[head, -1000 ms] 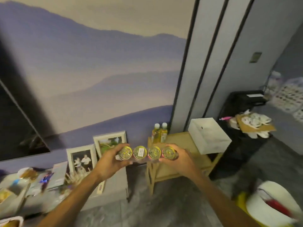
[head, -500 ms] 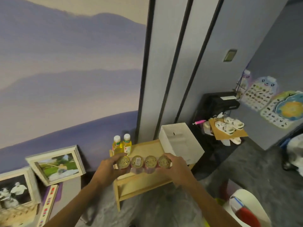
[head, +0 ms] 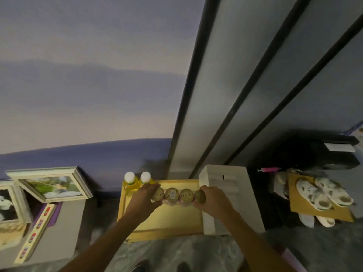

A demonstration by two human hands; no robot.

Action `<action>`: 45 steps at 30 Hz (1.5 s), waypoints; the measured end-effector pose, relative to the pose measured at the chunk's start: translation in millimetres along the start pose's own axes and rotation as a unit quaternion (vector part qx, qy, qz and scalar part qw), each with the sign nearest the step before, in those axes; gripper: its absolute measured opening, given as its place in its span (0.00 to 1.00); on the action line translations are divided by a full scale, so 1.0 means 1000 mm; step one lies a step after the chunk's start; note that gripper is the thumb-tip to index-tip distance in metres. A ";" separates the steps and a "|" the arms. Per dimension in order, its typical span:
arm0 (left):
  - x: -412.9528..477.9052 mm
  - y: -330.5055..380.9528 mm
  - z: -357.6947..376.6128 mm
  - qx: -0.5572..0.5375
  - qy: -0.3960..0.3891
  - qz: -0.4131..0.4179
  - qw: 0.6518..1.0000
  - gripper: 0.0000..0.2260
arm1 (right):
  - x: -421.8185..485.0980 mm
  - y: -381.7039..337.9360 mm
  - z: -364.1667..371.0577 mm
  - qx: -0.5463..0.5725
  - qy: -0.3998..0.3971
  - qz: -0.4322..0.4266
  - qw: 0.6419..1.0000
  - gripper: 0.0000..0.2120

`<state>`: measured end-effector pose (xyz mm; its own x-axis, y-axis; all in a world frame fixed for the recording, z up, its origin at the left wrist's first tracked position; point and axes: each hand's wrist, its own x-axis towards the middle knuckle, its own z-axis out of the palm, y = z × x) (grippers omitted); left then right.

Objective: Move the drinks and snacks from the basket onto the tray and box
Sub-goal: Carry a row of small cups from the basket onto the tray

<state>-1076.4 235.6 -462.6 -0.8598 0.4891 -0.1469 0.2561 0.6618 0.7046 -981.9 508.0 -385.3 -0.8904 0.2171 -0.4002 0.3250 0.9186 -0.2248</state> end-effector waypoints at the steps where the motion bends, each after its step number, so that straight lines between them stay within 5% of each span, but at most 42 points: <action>1: 0.007 0.001 0.010 0.004 0.002 -0.021 1.000 0.29 | 0.017 0.006 0.002 -0.044 0.004 -0.025 0.999 0.25; 8: 0.055 -0.005 0.073 0.025 0.041 -0.126 0.991 0.29 | 0.130 0.038 0.024 -0.310 -0.006 -0.217 0.926 0.16; 18: 0.091 -0.035 0.113 0.066 0.018 -0.181 0.981 0.31 | 0.167 0.045 0.076 -0.184 -0.020 -0.120 0.975 0.17; 24: 0.088 -0.044 0.125 0.082 0.006 -0.201 0.976 0.26 | 0.169 0.054 0.092 -0.207 0.007 -0.133 0.969 0.17; 30: 0.088 -0.044 0.122 0.081 0.000 -0.181 0.980 0.27 | 0.168 0.051 0.091 -0.240 -0.006 -0.140 0.961 0.25; 36: 0.066 -0.016 0.086 0.031 -0.011 -0.063 0.997 0.33 | 0.127 0.043 0.053 -0.008 -0.037 -0.129 0.991 0.41; 45: 0.027 0.030 -0.053 0.130 -0.022 0.097 0.986 0.39 | 0.022 -0.009 -0.029 0.062 0.043 -0.056 0.996 0.53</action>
<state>-1114.9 238.7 -408.8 -0.7644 0.6419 -0.0604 0.5242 0.6732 0.5215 -1013.7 514.0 -366.5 -0.9454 0.1487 -0.2900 0.2550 0.8916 -0.3742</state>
